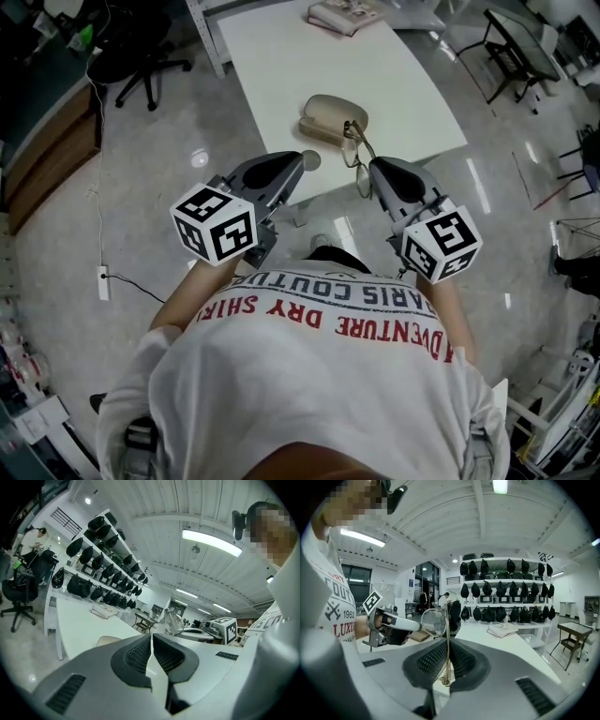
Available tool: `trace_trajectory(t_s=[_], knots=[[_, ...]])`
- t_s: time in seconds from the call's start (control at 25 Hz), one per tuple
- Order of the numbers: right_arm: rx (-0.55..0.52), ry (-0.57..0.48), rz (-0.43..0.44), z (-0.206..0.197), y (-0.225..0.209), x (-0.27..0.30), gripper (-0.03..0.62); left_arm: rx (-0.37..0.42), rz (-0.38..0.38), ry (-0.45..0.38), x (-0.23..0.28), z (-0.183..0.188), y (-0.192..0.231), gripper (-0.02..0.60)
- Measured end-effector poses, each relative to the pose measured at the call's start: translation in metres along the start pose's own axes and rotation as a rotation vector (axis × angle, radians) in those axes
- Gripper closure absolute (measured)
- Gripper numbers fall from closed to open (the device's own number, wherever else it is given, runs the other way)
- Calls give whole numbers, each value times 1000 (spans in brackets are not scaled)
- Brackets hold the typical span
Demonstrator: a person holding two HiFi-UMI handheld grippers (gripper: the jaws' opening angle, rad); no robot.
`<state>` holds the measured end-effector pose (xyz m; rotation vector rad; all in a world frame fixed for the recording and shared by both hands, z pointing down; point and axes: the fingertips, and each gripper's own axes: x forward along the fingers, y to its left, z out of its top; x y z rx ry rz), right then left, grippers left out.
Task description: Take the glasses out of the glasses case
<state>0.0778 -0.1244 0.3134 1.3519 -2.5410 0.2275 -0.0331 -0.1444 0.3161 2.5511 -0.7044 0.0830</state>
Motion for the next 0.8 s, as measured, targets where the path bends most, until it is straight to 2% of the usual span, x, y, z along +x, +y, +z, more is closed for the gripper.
trace_trajectory(t_s=[0.44,0.8], knots=[[28,-9,42,-1,-9,5,562,-10,26,8,11,0,2,546],[33,-1,40,1,-28,2,562,-12,24,13,30,5,-3,546]])
